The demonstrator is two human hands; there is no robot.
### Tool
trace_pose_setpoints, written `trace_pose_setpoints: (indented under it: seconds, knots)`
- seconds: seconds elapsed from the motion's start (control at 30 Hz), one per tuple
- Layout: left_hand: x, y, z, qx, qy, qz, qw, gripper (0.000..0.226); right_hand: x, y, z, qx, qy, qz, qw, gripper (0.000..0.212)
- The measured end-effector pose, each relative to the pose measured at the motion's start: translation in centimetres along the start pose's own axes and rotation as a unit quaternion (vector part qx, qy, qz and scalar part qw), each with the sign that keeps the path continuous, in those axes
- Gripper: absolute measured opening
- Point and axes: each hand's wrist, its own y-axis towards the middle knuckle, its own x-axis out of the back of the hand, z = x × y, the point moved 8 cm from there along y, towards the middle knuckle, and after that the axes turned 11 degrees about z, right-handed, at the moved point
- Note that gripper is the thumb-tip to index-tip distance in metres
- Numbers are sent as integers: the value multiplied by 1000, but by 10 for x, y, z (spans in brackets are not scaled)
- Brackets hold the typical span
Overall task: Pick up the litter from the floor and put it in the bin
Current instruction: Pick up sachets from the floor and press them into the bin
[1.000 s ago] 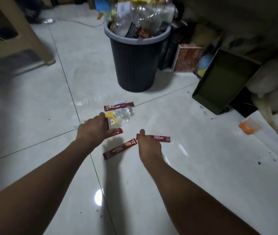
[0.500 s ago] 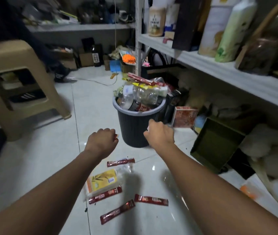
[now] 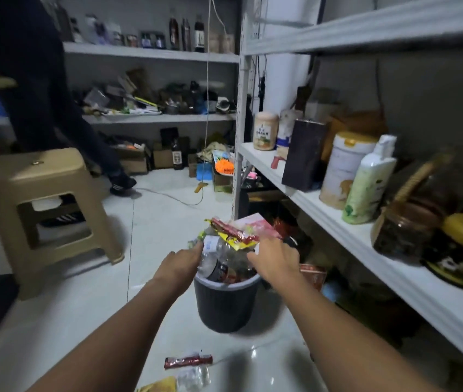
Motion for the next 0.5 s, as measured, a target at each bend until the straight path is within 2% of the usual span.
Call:
trace_pose_setpoints:
  seconds: [0.1,0.2,0.37,0.5]
  knots:
    - [23,18,-6,15,-27,-34,999,35,20,16,-4,5,-10,-26,1000,47]
    - [23,38,-19,-16,18,-77,997,29,23,35,-1,2,-18,-43,999,42]
    - [-35,85,-43,-71,79,-25,994,36,-2,69,-5,3,-23,-54,998,43]
    - [-60,114,-69,-108,68,-44,991,31,-23,95,-14,-4,-33,-59,998,43]
